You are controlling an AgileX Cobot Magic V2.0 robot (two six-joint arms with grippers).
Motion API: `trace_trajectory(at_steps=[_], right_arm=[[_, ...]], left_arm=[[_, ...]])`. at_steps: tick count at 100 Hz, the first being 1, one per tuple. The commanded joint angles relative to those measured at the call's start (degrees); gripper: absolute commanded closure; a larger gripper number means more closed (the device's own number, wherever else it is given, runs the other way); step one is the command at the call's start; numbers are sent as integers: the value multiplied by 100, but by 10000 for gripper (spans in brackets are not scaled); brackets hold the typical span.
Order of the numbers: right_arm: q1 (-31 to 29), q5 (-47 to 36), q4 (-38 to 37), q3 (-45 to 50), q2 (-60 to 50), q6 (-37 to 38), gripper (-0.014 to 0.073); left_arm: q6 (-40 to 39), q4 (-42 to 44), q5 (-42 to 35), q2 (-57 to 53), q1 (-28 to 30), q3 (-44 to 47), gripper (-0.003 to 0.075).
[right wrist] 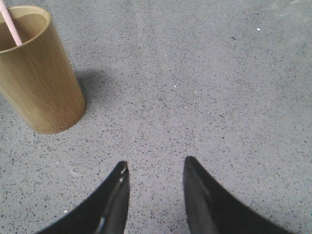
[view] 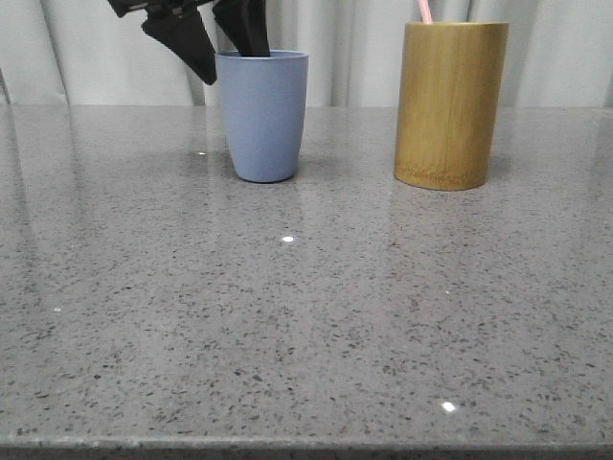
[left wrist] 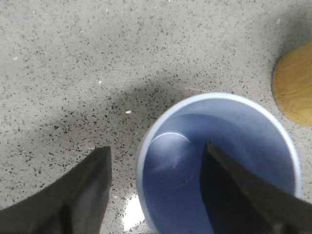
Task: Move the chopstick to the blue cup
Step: 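Open the left gripper and raise it away from the blue cup, then grasp the pink stick in the bamboo cup with the right gripper and lift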
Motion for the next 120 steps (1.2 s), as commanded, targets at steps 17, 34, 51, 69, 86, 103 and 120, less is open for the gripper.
trace_trajectory(at_steps=[17,34,51,69,86,103,120], right_arm=[[-19,-338,0,-206,18,-8,300],[-19,-338,0,-206,18,-8,300],[-19,-333,0,-206,18,-8,300],[-19,-294,0,-208,18,-8,300],[-19,-40,0,-291,18,-8,300],[-8,31,0,-466,18,-8,300],[53,58,0,-629,18,-21,300]], left_arm=[[-212,151,-357,-741,-9,-205,335],[-458,699,-331,-1068,-9,-125,335],[-697,1146,-331,-1516,6,215,335],[-1010,1268,-381,-2162,278,1033,335],[-1023,1268,-836,-2978,557,2002,335],[-1023,1317,-1134,-3817,800,2922,335],[-1035,1341,-1403,-4681,908,3843,335]])
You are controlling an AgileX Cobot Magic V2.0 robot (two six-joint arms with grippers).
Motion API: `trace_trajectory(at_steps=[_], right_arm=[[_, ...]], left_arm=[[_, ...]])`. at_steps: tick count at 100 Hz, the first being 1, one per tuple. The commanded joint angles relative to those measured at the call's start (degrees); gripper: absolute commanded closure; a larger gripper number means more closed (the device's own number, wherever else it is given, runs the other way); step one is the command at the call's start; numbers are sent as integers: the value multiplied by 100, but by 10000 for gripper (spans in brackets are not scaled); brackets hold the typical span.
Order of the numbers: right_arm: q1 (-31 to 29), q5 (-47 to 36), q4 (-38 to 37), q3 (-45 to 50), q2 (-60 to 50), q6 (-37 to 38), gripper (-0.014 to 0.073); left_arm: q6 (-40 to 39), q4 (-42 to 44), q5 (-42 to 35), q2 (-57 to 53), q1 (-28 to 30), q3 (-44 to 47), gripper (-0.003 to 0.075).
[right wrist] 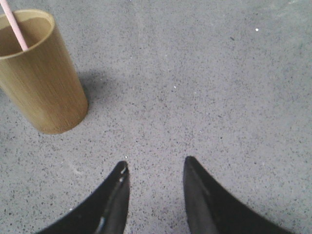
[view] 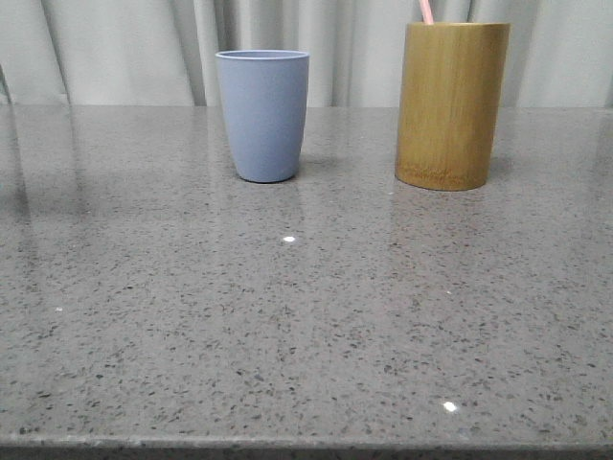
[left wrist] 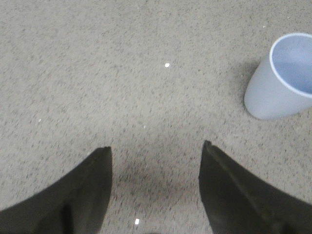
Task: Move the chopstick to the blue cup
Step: 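Grasp the pink stick in the bamboo cup with the right gripper and lift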
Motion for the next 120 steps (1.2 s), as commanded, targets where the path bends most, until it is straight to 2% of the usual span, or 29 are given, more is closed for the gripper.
trace_trajectory(at_steps=[1,23,41,51,80,120], right_arm=[[61,-358,0,-285,18,-32,300],[533,-359,64,-655,166,-62,295],[1030,-364,113,-1134,600,-62,165],[1218,-469,199,-1438,964,-62,157],[1708,-917,240,-2526,2225,-155,157],[1829,-859,240,-4051,4030,-177,157]], left_arm=[[-69,7,-514,-587,49,307,335],[-80,19,-1050,-1691,50,1420,335],[-80,127,-1121,-2481,50,2030,335],[-80,135,-1163,-2811,50,2259,335],[-80,135,-1152,-3264,50,2505,335],[-80,135,-1106,-3267,50,2505,335]])
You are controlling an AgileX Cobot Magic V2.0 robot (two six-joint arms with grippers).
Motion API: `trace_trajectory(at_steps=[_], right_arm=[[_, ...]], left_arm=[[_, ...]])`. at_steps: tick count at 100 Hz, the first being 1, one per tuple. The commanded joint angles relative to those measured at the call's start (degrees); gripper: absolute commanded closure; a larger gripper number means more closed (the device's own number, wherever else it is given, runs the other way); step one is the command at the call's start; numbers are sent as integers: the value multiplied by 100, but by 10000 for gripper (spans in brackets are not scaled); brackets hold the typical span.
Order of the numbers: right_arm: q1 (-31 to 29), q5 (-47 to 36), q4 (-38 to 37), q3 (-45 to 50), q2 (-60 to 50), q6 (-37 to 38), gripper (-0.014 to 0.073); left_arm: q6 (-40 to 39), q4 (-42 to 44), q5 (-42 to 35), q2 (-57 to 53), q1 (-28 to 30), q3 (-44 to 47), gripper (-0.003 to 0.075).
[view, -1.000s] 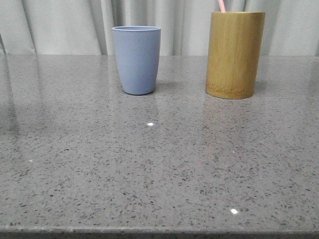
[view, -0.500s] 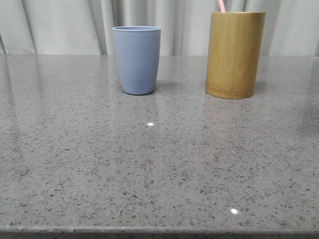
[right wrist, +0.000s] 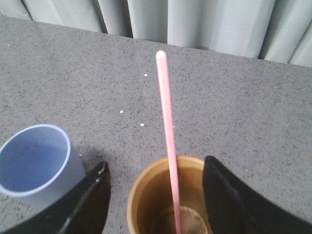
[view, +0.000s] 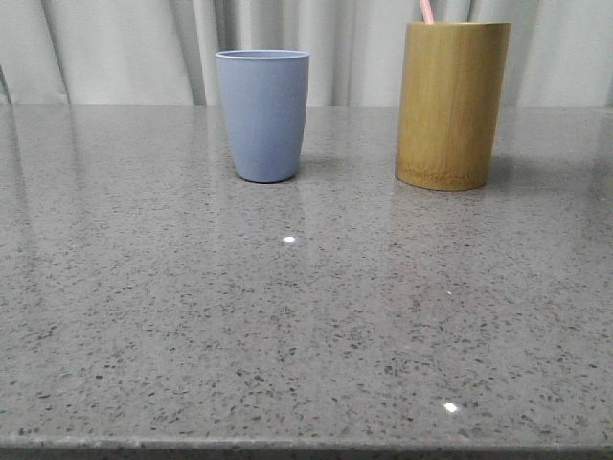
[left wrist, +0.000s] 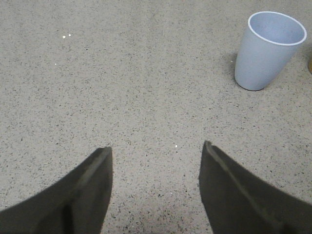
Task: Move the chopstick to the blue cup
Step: 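Grasp the pink stick in the bamboo cup with the right gripper and lift, then carry the pink stick over the blue cup and lower it inside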
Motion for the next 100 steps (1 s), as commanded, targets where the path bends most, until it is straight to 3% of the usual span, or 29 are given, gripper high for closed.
trace_trajectory(at_steps=[1,62,100], right_arm=[[5,-387,2,-523,130,-57,157],[-6,-430,-269,-1527,1398,-119,166],[-108,-463,-282,-1527,1398,-119,470]], left_arm=[[-43,22,-382,-4,24,-137,335],[-43,22,-382,-4,24,-137,335],[-43,22,-382,-4,24,-137,335]])
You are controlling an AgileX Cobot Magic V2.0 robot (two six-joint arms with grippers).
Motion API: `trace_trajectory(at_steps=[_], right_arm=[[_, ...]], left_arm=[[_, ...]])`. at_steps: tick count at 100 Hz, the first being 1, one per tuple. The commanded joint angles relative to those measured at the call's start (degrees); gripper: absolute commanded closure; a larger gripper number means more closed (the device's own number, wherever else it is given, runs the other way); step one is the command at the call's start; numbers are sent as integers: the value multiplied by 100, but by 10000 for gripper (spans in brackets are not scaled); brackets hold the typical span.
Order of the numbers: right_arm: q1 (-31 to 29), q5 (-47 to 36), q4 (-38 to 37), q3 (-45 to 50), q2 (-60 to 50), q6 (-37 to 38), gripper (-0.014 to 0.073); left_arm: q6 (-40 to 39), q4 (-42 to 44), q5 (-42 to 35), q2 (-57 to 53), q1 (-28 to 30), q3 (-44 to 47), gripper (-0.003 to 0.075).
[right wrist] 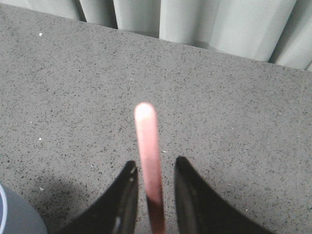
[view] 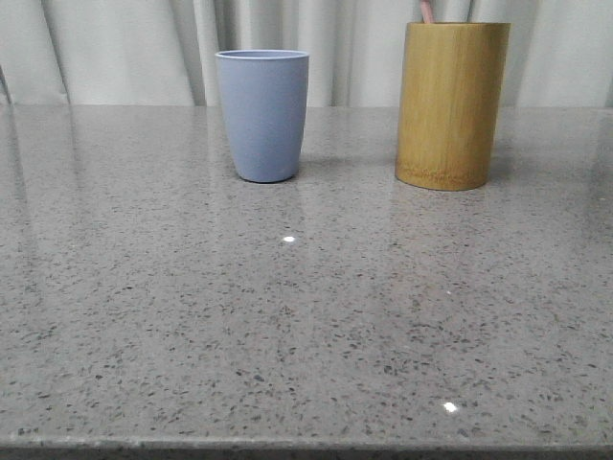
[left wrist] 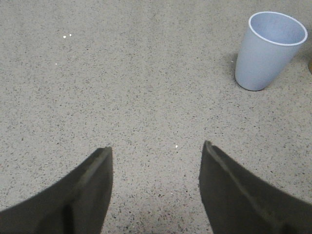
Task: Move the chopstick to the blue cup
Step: 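Carry the pink stick over the blue cup and lower it inside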
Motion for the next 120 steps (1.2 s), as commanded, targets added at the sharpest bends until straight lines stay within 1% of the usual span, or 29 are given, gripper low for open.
trace_trajectory(at_steps=[1,14,25,49,79,98,109,120], right_arm=[[-56,-429,-44,-221,-265,-54,475],[-56,-434,-44,-221,-265,-54,537],[-56,-440,-44,-221,-265,-54,565],[-56,-474,-44,-221,-394,-54,567],[-46,-719,-44,-306,-1088,-120,567],[207,-724,-44,-731,-1323,-124,567],[497,-776,-44,-1017,-1331,-124,567],[817,-1024,-39,-1107,-1324,-124,567]], left_arm=[[-43,13,-382,-4,7,-137,335],[-43,13,-382,-4,7,-137,335],[-43,13,-382,-4,7,-137,335],[-43,13,-382,-4,7,-137,335],[-43,13,-382,-4,7,-137,335],[-43,13,-404,-4,7,-137,335],[-43,13,-404,-4,7,-137,335],[-43,13,-404,-4,7,-137,335]])
